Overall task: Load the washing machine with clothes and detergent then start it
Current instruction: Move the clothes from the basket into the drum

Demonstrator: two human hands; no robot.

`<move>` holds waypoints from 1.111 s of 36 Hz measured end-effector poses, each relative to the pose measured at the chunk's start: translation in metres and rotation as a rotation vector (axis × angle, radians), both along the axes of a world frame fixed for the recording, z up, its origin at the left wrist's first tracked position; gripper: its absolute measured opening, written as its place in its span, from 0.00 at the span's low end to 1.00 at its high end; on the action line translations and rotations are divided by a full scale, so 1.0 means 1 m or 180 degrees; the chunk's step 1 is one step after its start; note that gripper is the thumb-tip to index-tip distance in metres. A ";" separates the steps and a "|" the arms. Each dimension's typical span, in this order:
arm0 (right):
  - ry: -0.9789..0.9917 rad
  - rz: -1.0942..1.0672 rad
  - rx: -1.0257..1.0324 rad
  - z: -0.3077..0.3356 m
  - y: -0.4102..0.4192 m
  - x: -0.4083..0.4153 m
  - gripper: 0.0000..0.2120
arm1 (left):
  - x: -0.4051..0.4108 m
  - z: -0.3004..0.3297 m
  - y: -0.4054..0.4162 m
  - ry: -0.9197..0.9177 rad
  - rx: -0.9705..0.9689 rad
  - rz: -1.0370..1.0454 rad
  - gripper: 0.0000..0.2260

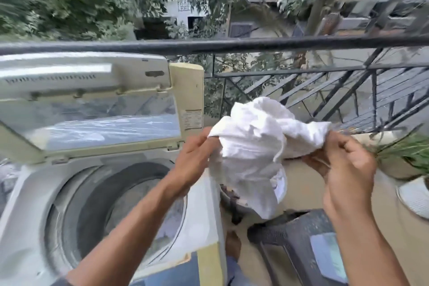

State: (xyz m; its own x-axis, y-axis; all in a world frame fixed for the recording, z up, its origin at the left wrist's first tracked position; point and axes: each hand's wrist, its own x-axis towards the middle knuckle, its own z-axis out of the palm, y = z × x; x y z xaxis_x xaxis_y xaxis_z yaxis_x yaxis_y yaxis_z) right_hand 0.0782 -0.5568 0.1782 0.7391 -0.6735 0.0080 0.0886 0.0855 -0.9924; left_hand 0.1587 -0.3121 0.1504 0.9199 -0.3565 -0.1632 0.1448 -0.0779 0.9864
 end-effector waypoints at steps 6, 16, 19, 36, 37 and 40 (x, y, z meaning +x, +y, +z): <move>0.0086 -0.0035 -0.0416 -0.012 0.041 -0.017 0.08 | -0.036 0.062 0.080 -0.0835 -0.0168 -0.0282 0.13; 0.0259 0.2614 0.1096 -0.038 0.174 -0.009 0.41 | -0.055 0.052 0.166 -0.0291 -0.0499 0.1082 0.16; 0.0392 0.3298 0.1178 -0.059 0.207 -0.006 0.47 | -0.064 0.038 0.187 0.0074 -0.0744 0.1119 0.16; 0.1253 0.2607 -0.1094 -0.127 0.292 0.048 0.12 | -0.091 -0.008 0.275 -0.0606 0.0247 0.1556 0.19; 0.1303 0.2529 -0.1023 -0.130 0.293 0.050 0.12 | -0.089 -0.020 0.282 -0.0614 0.0531 0.1579 0.22; 0.1424 0.2422 -0.1019 -0.145 0.293 0.049 0.11 | -0.083 -0.060 0.300 -0.0578 0.1358 0.1447 0.26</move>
State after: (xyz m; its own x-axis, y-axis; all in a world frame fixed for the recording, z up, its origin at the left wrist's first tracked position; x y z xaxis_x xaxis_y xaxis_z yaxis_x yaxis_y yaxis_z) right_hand 0.1274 -0.2639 0.0337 0.9592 -0.0226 -0.2819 -0.2742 -0.3194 -0.9071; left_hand 0.0756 -0.0123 0.0903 0.9901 0.1367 -0.0321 0.0896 -0.4386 0.8942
